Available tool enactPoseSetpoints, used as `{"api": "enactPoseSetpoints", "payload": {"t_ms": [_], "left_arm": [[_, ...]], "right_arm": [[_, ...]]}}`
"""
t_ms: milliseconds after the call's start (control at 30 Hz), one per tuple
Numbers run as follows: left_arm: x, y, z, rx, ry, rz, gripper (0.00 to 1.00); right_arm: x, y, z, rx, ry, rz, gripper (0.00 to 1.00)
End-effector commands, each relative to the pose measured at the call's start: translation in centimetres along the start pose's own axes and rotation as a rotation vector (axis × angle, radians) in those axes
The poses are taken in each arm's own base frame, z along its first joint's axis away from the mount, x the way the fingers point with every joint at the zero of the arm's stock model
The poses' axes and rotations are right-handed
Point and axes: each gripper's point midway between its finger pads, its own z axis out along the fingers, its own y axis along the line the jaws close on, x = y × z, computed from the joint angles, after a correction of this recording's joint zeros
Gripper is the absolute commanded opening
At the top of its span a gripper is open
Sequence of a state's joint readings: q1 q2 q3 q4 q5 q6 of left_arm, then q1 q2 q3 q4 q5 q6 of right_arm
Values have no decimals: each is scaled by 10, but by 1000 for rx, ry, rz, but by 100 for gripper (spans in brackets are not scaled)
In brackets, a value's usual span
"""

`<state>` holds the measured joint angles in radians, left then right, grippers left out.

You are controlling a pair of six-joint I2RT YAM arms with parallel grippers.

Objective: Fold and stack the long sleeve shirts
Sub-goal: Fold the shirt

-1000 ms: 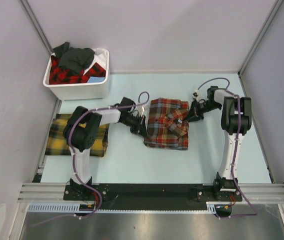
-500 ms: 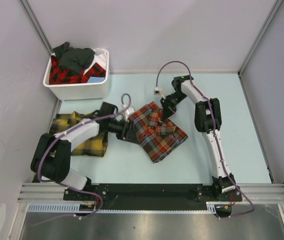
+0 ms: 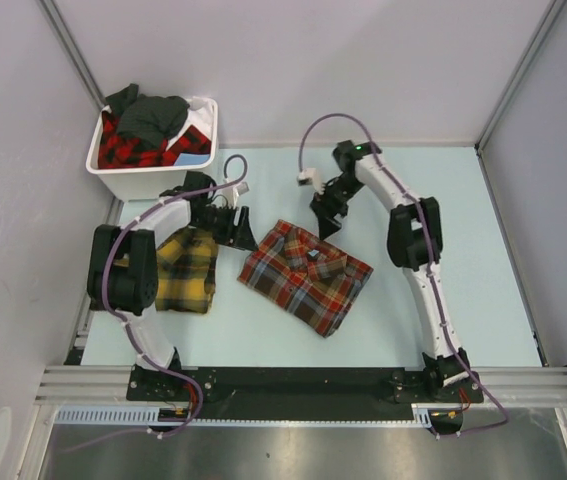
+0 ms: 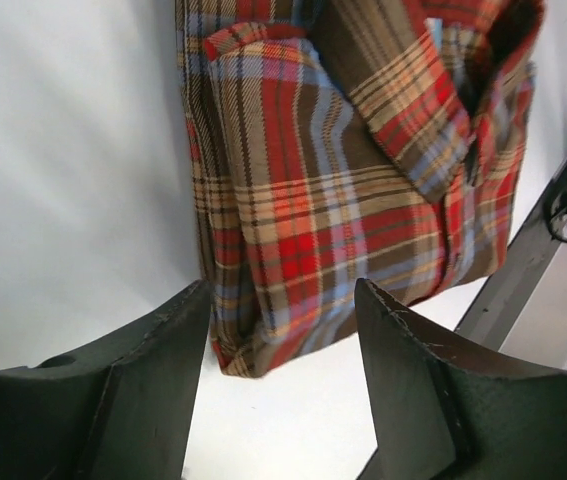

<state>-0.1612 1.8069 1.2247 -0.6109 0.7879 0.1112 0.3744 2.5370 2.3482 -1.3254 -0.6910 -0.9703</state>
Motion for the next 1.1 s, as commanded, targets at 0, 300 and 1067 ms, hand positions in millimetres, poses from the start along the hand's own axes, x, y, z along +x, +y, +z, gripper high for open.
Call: {"api": "enactPoseSetpoints", "payload": {"t_ms": [0,300,1067], "left_arm": [[-1,-4,11,31,41,133,65],[-2,4,36,13,53,148,64],[-2,-7,7,-43,-127,26,68]], "right_arm": [[-18,0,-103,104,-244,230,87],[73,99,-79,-173,-353,1054,86],[134,126,14,65,-283,1406,20]]}}
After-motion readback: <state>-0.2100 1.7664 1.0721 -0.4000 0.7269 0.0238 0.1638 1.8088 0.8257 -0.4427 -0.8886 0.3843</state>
